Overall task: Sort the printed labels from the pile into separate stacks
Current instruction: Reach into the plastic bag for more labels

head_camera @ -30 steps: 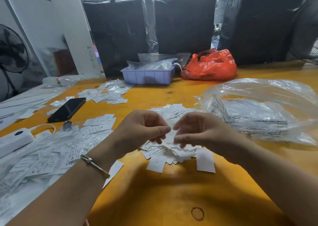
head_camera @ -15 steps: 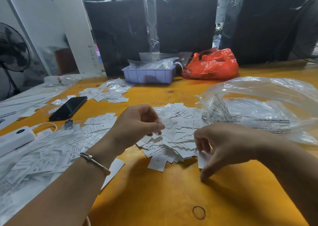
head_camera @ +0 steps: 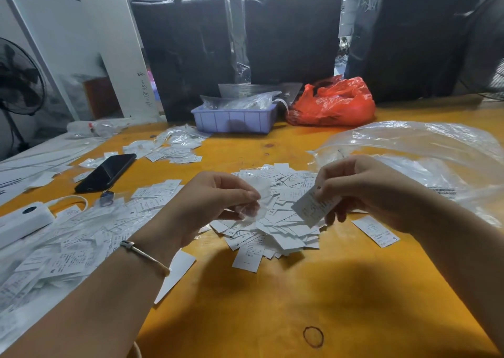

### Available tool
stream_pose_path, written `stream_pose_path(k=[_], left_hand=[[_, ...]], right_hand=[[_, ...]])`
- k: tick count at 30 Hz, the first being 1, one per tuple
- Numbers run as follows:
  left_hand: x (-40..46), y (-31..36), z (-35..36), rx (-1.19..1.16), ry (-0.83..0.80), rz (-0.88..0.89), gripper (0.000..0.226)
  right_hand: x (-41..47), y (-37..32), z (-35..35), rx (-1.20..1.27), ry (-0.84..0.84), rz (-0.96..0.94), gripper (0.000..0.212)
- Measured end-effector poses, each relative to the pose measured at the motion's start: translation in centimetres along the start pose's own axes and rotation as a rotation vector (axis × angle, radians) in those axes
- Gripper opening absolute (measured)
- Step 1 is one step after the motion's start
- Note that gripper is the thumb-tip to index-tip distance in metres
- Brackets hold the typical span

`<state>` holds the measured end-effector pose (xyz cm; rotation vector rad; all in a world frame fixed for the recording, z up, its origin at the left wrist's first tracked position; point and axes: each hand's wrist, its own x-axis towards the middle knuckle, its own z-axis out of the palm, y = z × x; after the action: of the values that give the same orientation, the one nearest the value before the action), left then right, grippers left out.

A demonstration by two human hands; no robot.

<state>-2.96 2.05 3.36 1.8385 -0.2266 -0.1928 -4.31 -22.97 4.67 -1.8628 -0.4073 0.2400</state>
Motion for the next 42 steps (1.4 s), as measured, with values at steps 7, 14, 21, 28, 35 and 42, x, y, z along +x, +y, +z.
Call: stream_pose_path(k=[7, 14, 21, 28, 35, 42], left_hand=[[-0.3, 0.1, 0.4, -0.023, 0.001, 0.039, 0.020], [-0.6, 0.4, 0.6, 0.038, 0.015, 0.191, 0.023], [-0.8, 0.5, 1.0, 0.051, -0.002, 0.298, 0.026], [-0.8, 0.3, 1.0, 0.092, -0.005, 0.351, 0.029], [-0.8, 0.3, 1.2, 0.128, -0.017, 0.411, 0.033], [-1.0, 0.3, 1.6, 0.237, -0.036, 0.466, 0.027]], right_hand=[[0.5, 0.5, -0.1, 0.220, 0.008, -0.065, 0.010], [0.6, 0.9, -0.1, 0.224, 0.152, -0.108, 0.022], [0.3, 0.7, 1.4, 0.055, 0.248, -0.311, 0.014], [0.2, 0.7, 2.2, -0.039, 0.306, -0.412, 0.067], [-0.4, -0.6, 2.7, 0.017, 0.344, -0.527, 0.021], [-1.3, -1.6, 3.1, -0.019, 0.290, -0.594, 0.013]])
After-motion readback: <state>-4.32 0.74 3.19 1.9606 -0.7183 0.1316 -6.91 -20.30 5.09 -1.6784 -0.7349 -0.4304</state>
